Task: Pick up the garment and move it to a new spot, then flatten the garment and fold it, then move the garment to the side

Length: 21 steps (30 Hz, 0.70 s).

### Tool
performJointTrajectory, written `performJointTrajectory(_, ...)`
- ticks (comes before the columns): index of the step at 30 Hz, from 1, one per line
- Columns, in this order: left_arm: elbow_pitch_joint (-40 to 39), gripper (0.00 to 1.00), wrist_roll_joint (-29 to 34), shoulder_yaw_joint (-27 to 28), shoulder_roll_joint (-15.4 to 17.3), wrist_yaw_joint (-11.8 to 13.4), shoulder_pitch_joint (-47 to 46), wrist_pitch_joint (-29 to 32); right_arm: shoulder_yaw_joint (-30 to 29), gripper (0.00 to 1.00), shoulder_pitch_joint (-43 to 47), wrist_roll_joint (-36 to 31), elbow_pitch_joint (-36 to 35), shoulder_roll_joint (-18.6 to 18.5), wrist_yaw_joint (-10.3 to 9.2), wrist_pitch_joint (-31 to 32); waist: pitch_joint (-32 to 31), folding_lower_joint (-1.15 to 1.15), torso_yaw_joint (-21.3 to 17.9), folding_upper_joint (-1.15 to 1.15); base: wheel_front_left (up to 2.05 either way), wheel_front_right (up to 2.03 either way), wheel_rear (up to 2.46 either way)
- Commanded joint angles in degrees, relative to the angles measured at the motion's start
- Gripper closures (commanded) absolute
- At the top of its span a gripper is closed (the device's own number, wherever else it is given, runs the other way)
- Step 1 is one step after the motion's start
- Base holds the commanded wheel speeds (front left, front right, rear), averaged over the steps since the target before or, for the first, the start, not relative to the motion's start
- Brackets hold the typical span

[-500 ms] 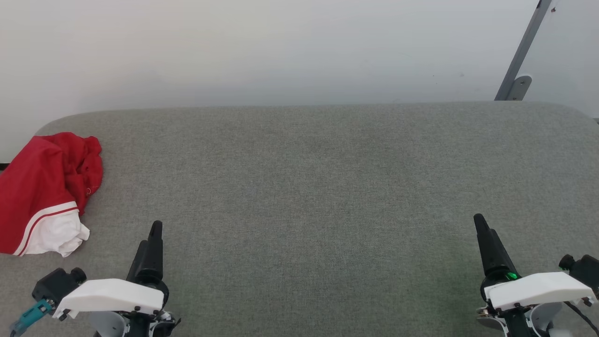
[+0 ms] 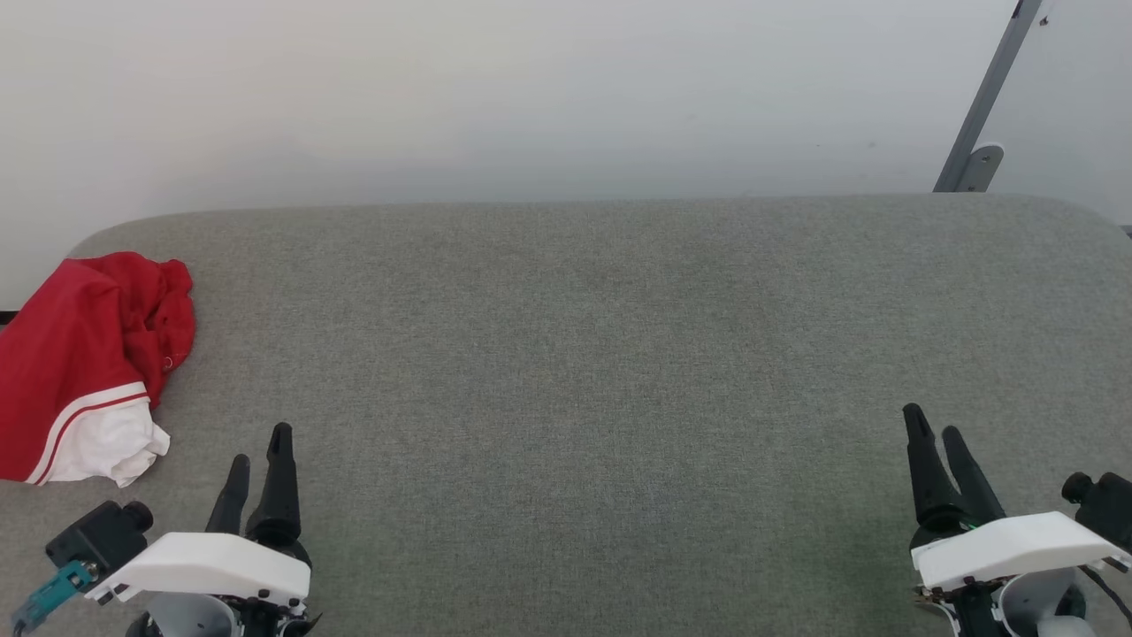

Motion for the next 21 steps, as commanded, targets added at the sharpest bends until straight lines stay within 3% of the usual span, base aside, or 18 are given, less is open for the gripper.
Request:
performJointTrajectory(1,-0.8,0.00,1.4,0.1,0.5,0.0,-0.3,-0.6,-0.1,0.00,-1.1,-1.4,-0.6,-0.1,0.22,-0.7,0.0,0.00,0.0,0.00,0.00,0.00,0.00)
performJointTrajectory(21,-3.1,0.00,14.6,2.5,-1.1,-3.6,1.7,-4.0,-0.2,0.00,-0.6,-13.1,-1.2,-1.2,0.25,-5.4,0.0,0.00,0.1,0.00,0.00,0.00,0.00)
